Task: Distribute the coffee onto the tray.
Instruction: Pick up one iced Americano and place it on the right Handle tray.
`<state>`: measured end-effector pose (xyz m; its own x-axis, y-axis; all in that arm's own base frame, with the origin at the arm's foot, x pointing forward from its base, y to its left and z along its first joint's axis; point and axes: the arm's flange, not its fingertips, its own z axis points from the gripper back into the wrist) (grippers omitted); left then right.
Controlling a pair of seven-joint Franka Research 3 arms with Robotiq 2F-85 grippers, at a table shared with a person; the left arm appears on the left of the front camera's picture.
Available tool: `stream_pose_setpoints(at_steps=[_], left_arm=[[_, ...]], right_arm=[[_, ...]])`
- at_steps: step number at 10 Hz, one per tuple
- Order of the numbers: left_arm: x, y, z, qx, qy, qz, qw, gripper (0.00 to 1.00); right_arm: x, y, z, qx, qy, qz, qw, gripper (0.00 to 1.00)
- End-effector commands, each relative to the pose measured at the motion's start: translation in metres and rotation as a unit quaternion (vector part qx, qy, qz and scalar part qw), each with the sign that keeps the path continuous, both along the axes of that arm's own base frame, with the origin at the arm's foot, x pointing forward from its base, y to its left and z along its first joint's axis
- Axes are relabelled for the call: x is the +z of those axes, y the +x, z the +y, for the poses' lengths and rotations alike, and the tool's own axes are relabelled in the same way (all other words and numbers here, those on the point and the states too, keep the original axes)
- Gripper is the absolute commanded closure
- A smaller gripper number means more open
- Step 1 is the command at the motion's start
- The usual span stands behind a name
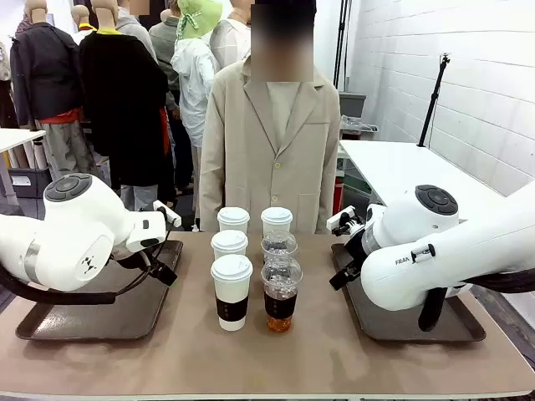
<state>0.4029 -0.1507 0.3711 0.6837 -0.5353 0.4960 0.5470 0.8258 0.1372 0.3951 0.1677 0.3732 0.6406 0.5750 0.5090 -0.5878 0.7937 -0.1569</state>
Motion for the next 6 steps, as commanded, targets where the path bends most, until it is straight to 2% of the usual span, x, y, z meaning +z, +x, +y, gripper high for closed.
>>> stream_pose_setpoints(at_steps=[1,6], left_arm=[[0.0002,0.0,0.0,0.0,0.0,0.0,1.0,0.0],[0.0002,0.0,0.0,0.0,0.0,0.0,1.0,0.0]], right_arm=[[0.0,0.0,0.0,0.0,0.0,0.0,1.0,0.0],[0.0,0.0,0.0,0.0,0.0,0.0,1.0,0.0]])
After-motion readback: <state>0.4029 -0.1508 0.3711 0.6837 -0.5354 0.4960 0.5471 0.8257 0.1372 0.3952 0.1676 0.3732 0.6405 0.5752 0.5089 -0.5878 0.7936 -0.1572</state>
